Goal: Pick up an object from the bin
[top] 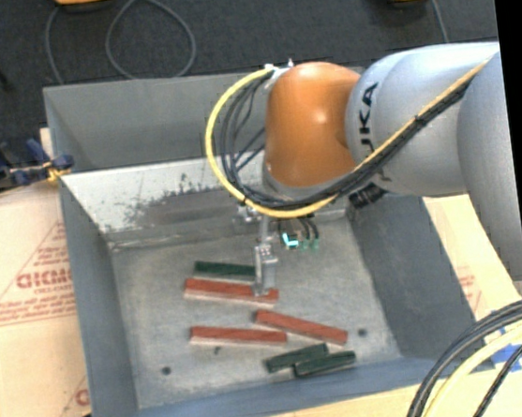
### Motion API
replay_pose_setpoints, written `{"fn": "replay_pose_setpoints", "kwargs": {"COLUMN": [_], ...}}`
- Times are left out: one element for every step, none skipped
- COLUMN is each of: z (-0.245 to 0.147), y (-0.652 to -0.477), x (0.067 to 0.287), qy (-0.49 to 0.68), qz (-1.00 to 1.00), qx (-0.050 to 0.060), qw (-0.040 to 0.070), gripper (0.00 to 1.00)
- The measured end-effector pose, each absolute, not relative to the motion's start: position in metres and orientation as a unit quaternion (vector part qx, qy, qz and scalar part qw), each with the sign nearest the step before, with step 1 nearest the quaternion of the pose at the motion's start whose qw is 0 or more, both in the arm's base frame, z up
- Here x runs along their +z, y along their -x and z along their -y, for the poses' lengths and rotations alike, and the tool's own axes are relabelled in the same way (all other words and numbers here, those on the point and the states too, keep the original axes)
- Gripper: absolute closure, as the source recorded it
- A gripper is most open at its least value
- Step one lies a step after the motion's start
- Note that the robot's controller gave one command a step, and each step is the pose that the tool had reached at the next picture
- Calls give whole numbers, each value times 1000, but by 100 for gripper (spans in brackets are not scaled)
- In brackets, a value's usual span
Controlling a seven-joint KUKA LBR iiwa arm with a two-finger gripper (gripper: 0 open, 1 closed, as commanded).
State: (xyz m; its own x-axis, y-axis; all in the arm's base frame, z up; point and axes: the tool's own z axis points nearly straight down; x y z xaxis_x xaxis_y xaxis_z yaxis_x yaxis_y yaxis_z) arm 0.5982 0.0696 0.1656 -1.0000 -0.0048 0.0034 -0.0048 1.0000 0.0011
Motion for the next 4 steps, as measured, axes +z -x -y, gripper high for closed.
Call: {"fn": "replay_pose_setpoints", "kwargs": {"z": [-26, -45, -45, -45], "y": [-580, -550, -555, -550], "x": [118, 72, 80, 72], "qy": [-57, -43, -43, -43], "qz": [998, 999, 999, 999], "qx": [1, -1, -1, -1], "qw": [1, -7, -10, -3], "gripper": [0, 0, 100, 0]}}
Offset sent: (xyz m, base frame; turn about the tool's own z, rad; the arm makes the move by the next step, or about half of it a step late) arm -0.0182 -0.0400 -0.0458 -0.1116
